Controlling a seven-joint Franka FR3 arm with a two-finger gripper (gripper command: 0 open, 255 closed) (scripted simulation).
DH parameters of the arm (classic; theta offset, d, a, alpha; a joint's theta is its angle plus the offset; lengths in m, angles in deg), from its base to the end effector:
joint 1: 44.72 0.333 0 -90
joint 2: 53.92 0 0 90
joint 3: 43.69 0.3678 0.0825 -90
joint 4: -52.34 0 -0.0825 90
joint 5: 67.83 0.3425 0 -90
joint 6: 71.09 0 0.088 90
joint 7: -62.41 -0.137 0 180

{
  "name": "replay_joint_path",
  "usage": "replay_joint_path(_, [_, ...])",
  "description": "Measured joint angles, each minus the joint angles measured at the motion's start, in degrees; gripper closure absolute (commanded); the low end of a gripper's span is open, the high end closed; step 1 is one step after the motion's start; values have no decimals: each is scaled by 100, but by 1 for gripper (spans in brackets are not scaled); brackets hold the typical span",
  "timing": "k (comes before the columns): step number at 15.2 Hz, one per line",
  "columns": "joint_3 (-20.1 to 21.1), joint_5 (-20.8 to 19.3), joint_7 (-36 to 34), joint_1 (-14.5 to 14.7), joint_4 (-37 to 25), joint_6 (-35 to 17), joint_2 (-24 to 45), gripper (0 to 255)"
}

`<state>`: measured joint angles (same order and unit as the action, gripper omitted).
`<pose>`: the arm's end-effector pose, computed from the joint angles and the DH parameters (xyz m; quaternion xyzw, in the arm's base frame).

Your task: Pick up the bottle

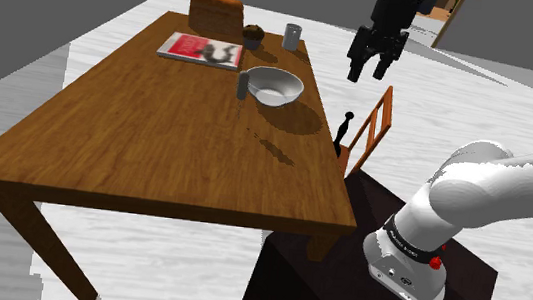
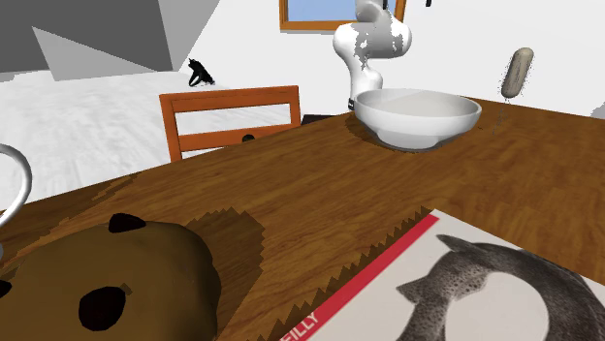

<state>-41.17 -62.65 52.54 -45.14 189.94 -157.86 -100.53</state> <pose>0.2106 0.0255 0.5790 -0.9961 0.0743 0.0397 0.0255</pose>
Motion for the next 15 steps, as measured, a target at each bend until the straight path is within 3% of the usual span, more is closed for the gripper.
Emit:
replay_joint_path(5, [-247, -220, 238, -156, 293, -405, 93, 0])
replay_joint_path(15, [-1067, -836, 946, -660, 736, -1978, 1097, 0])
